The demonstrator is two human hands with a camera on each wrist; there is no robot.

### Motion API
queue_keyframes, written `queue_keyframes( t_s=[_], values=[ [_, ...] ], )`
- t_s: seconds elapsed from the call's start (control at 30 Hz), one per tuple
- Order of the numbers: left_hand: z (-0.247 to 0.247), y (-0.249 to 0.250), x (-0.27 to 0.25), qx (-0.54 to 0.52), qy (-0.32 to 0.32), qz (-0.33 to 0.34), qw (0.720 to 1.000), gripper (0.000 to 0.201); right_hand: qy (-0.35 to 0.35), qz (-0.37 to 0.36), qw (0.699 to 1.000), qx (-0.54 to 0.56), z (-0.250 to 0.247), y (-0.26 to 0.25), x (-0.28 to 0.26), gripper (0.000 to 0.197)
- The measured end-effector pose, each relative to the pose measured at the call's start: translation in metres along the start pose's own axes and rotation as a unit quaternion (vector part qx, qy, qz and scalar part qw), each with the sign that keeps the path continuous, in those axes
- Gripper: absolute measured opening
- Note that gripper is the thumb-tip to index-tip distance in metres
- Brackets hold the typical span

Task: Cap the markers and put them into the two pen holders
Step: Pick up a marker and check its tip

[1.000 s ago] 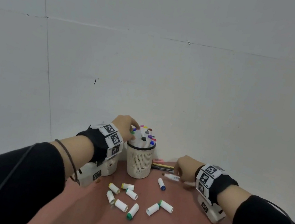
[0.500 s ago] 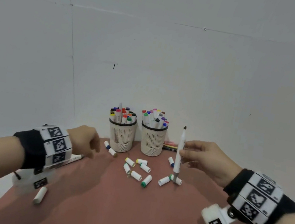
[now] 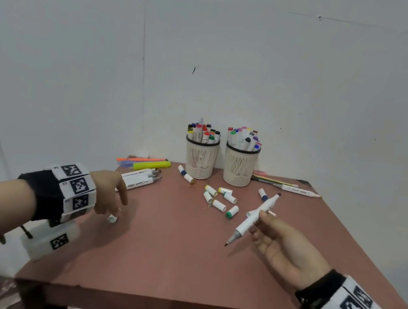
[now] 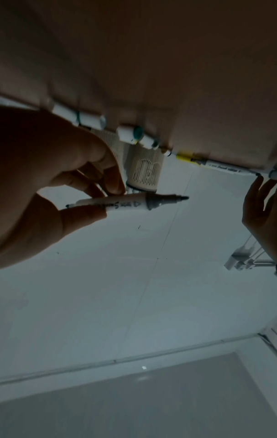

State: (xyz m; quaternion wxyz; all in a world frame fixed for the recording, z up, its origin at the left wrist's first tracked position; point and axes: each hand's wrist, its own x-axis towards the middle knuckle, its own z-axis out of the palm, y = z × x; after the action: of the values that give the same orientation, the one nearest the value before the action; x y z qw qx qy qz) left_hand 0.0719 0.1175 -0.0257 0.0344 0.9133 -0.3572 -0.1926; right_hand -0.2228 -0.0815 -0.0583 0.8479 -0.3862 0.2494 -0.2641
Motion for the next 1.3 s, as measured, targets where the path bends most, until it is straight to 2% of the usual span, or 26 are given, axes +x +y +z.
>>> queue_keyframes(
  t_s=[0.13,0.2,0.3,0.4,0.5,0.63,0.77,1.03,1.2,1.3],
  values=[
    [0.011,-0.004,-0.007,0.004,0.021,-0.016,1.0,0.028,0.009,0.011,0.999,0.034,0.001,0.017,0.0,0.04],
    [0.012,-0.006,-0.006,0.017,0.029,-0.013,0.999,0.032,0.012,0.003,0.999,0.05,0.0,0.021,0.0,0.037],
    [0.012,-0.001,-0.003,-0.004,0.007,0.0,1.0,0.041,0.003,-0.014,0.997,0.071,-0.003,0.023,0.002,0.036],
    [0.009,0.016,0.003,0.024,0.015,0.019,0.999,0.041,-0.007,-0.039,0.995,0.093,-0.007,0.019,0.003,0.05],
    [0.008,0.037,0.012,0.041,0.007,0.05,0.998,0.044,0.008,-0.057,0.993,0.103,-0.009,0.017,0.004,0.037],
    [0.006,0.073,0.029,0.015,-0.014,0.104,0.994,0.037,0.027,-0.071,0.991,0.111,-0.014,0.017,0.005,0.014],
    [0.004,0.105,0.047,0.026,-0.004,0.117,0.993,0.036,0.02,-0.073,0.991,0.106,-0.013,0.016,0.003,0.008],
    [0.0,0.13,0.093,-0.012,0.042,0.105,0.993,0.036,0.02,-0.065,0.991,0.111,-0.014,0.016,0.008,0.009],
    [-0.009,0.144,0.114,0.008,0.128,0.11,0.986,0.029,0.008,-0.063,0.992,0.113,-0.018,0.017,0.015,0.007],
    [-0.014,0.146,0.125,0.03,0.122,0.1,0.987,0.029,0.001,-0.063,0.991,0.118,-0.019,0.017,0.018,0.007]
  ],
)
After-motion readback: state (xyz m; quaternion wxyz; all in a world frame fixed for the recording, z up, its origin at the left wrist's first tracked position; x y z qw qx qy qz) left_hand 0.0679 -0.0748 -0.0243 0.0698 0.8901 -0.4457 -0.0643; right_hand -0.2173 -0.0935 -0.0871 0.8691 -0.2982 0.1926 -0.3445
